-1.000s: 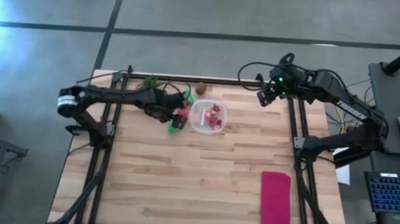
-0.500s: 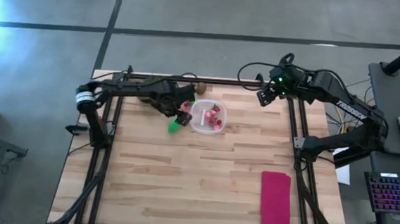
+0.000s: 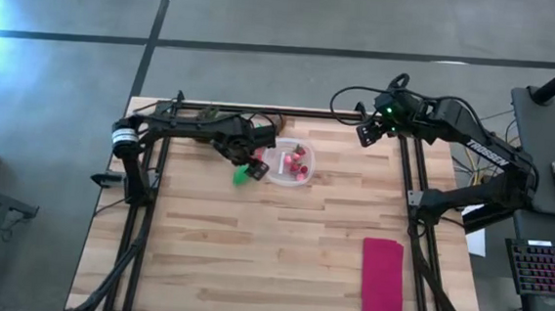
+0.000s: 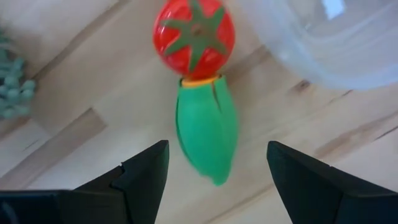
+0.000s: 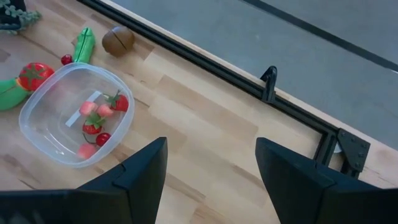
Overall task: Pick and placing Produce into tupperware
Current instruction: Put the corn into the transparent bin
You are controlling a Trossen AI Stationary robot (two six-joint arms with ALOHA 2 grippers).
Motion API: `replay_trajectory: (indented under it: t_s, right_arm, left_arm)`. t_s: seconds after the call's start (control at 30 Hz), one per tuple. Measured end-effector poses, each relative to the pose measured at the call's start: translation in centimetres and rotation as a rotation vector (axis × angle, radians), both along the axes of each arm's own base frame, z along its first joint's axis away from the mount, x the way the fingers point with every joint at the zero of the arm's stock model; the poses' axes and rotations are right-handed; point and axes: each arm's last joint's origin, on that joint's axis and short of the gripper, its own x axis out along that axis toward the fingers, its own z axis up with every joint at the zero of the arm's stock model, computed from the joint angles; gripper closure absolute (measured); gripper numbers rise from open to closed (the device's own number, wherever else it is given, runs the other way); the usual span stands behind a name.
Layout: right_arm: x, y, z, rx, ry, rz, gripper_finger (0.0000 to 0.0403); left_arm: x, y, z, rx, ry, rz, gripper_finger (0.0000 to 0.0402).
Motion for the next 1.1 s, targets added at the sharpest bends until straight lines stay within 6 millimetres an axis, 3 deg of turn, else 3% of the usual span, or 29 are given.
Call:
replay_trajectory:
  t_s: [0.37, 0.6, 1.1]
  right_arm:
    - [0.0, 0.0, 0.0, -0.001, 0.000, 0.001, 0.0165]
    - [0.0, 0.0, 0.0, -0.001, -0.002, 0.001, 0.0165]
    - [0.0, 0.0, 0.0, -0.003, -0.005, 0.000, 0.0165]
  left_arm:
    - [-0.8, -0.5, -2.5, -0.016, 0.056, 0.043, 0.0144]
    - [0.1, -1.3, -2.4, 0.016, -0.016, 0.014, 0.0144]
    - [-0.3, -1.9, -4.1, 0.046, -0.009, 0.023, 0.0144]
